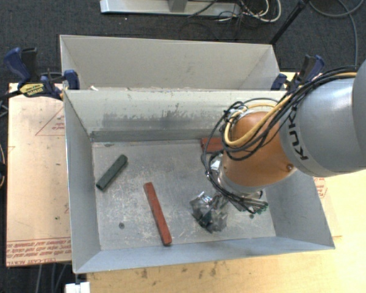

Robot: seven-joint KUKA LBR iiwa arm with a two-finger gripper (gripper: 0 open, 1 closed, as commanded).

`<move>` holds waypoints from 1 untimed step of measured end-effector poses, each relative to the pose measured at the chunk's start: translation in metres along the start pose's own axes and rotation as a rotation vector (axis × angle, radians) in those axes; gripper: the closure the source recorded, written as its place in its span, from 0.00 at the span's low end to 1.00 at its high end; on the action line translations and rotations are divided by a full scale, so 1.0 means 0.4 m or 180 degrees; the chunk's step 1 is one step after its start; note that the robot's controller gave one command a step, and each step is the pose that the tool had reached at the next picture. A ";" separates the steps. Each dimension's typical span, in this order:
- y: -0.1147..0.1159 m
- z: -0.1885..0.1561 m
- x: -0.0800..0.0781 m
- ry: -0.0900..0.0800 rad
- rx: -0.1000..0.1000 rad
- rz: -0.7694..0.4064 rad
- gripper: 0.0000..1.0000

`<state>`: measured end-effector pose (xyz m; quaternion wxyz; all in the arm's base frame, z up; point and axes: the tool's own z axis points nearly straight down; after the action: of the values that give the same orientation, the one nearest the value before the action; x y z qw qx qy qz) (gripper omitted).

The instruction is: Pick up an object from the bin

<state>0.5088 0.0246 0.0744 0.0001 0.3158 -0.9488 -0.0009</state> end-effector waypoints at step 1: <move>0.006 -0.127 0.010 0.0012 -0.0011 -0.0128 1.00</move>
Offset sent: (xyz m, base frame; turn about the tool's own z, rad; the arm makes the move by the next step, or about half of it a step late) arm 0.0005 0.0098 0.1453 -0.0262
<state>0.5041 0.0238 0.1250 0.0025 0.3348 -0.9423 -0.0020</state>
